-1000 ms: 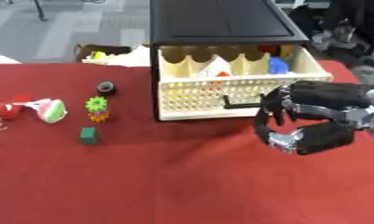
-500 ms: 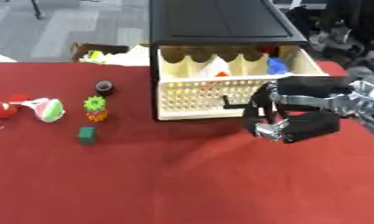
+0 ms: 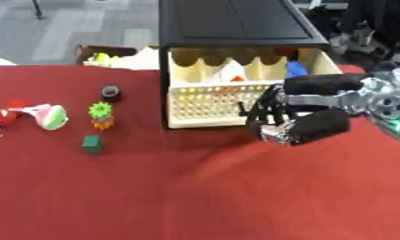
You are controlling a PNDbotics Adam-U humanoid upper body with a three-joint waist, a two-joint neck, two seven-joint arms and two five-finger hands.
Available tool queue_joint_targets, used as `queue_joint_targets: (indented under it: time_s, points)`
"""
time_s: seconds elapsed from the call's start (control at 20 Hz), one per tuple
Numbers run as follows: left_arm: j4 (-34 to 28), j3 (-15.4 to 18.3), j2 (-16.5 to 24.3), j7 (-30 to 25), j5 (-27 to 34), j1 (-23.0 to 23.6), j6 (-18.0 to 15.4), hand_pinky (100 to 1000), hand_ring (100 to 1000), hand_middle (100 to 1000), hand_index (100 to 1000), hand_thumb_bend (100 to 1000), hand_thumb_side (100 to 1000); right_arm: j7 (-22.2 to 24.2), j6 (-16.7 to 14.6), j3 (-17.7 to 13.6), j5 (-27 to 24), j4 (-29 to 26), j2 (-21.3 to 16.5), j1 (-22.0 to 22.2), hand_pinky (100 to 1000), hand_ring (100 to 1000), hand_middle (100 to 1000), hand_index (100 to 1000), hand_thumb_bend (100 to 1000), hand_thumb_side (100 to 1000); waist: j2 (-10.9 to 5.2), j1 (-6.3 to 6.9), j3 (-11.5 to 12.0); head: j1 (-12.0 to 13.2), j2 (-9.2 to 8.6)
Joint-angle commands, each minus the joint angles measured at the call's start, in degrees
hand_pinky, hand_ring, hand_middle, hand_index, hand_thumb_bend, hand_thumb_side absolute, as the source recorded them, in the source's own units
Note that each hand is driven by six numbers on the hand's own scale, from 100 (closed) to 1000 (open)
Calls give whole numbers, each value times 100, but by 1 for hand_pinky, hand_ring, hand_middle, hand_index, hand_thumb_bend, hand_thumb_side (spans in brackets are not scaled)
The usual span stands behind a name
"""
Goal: Pick up objects from table and place into drawer.
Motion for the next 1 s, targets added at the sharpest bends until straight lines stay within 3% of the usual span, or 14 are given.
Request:
queue_joint_targets:
  time_s: [0.05, 0.35, 0.65, 1.0]
  points:
    - [-101, -17, 38, -30, 22, -92, 6, 484, 608, 637, 786, 100, 947, 96, 110, -17, -118, -30, -100, -136, 405, 528, 591, 811, 100, 1000, -66, -6, 6, -37, -9]
    - [-101, -14, 31, -36, 28, -107, 14, 485, 609, 637, 786, 100, 948, 417, 471, 92, -401, -30, -45, -332, 391, 511, 573, 812, 100, 1000, -56, -32, 35, -55, 11]
    - [-101, -15, 22, -48, 35, -115, 39, 486, 609, 638, 785, 100, 950, 612, 566, 149, -245, -30, 25, -492, 417, 568, 654, 834, 100, 1000, -48, -63, 31, -54, 12]
    - [-101, -5, 13, -74, 33, -111, 52, 485, 609, 638, 783, 100, 952, 611, 643, 109, -80, 61, 111, -543, 431, 589, 669, 831, 100, 1000, -19, -66, 43, -43, -3]
